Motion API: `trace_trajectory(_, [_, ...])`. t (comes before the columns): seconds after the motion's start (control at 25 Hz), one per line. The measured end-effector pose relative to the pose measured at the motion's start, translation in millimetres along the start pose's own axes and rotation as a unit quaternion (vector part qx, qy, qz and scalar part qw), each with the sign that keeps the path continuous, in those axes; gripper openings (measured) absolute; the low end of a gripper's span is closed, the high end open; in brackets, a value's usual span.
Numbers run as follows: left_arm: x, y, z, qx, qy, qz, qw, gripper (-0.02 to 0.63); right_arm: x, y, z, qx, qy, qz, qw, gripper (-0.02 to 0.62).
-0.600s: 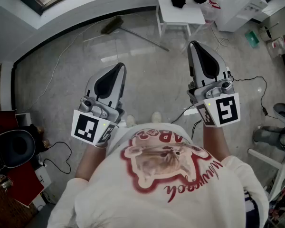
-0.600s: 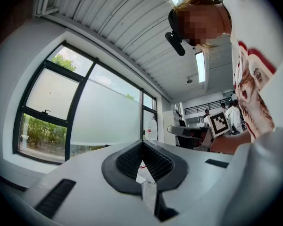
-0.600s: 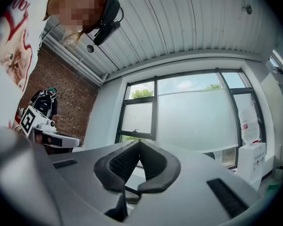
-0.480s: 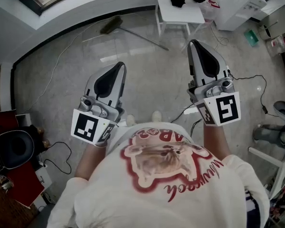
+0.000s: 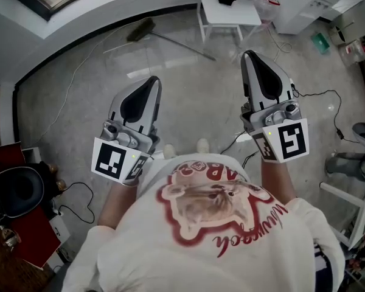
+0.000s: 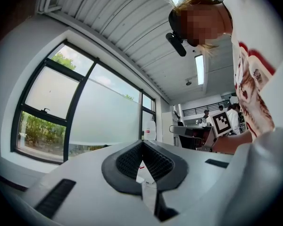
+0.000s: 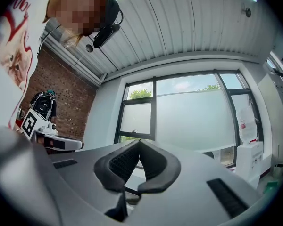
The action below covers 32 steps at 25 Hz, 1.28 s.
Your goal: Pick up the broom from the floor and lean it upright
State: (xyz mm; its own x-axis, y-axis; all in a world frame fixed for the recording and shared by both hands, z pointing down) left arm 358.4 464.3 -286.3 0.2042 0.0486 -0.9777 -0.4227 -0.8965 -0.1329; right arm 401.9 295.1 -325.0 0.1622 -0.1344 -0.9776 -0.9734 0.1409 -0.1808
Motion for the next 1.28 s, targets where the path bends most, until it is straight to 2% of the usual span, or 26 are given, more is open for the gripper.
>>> trace_trajectory(0.2, [1.6,-9.2,5.1,0.0,0.001,-0.001,1.0,0.017,0.0,-2.8,9.9,0.0,-0.001,-0.003,1.0,0.025])
trace_trajectory(0.36, [3.1,-18.6,12.5,-0.005,0.002,-0.003,1.0,0.017,-0.5,-3.2,15.1,-0.015,0.02,-0.012,1.0,0.025])
trace_trajectory(0.88, [2.4,-45.8,27.5,-0.07,-0.001,-0.017,0.9974,0.017,0.6,-13.9,57.2,-0.062,0.037,-0.034,0.997,0.025])
trace_trajectory(1.04, [-6.1,-54.5,36.8,-0.078,-0.014,-0.013,0.9968,0.017,-10.6,-16.9,72.8,-0.071,0.039,-0.029,0.996,0.025])
trace_trajectory(1.16, [-4.6,-63.7,35.0,-0.088,-0.004,-0.014,0.996,0.017,-16.1,-21.0,81.0,-0.069,0.028,-0.018,0.997,0.025])
trace_trajectory(1.28, [-7.0,-65.9,38.7,-0.088,-0.004,-0.013,0.996,0.017,-17.6,-18.7,75.7,-0.077,0.047,-0.023,0.996,0.025])
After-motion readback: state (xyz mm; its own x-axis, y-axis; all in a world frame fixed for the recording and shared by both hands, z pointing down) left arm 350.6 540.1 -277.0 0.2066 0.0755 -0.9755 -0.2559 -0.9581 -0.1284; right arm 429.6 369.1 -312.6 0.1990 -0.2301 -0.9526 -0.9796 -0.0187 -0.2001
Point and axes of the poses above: the fingertips, and each gripper's own axes: y forward along the fingers, z to its left, x out of its top, the point moved 1 cm from there along -y, backward along the fingers, and after that the axes turned 12 degrees about y, right-handed, at the moved point
